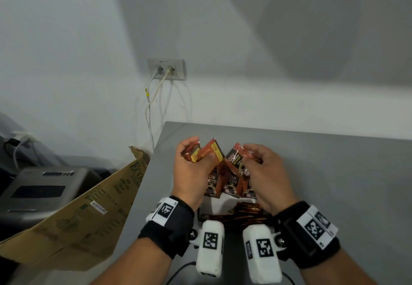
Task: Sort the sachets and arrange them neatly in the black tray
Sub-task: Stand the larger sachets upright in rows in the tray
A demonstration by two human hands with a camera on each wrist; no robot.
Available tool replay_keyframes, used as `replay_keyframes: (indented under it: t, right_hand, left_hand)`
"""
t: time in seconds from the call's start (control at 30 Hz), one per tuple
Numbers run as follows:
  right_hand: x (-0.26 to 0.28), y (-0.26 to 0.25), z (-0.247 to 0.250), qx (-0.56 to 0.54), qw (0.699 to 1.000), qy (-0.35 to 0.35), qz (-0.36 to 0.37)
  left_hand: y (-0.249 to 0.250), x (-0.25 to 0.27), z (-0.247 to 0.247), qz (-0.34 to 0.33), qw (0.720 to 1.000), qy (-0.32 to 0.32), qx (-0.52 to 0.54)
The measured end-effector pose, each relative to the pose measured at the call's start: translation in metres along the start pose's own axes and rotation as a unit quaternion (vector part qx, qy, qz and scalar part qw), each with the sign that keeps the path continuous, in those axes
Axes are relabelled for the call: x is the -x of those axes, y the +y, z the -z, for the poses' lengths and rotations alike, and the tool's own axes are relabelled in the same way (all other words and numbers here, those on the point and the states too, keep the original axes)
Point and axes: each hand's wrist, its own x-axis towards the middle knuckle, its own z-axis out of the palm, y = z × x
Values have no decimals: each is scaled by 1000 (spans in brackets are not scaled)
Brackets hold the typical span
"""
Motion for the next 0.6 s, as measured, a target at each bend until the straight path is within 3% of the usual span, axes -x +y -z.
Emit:
replay_keyframes:
  t: [0.13,0.27,0.37,0.47,0.6]
  right_hand:
    - [6,7,-21,-66,997,-16,-21]
    - [5,7,-22,-201,972,-65,-103]
    - [2,9,-14,-271,950,-97,-117]
    - [-1,9,-10,-215,969,-74,-100]
    - [-7,8,-10,-199,978,-18,-66]
  left_hand:
    - [5,13,-11,-122,975,-62,-178]
    - [4,20,-3,-159,934,-144,-287]
    - [6,16,3,-172,909,-186,-332]
    - [10,17,6,-111,936,-209,-259]
    - [1,11,5,-43,982,-78,-167]
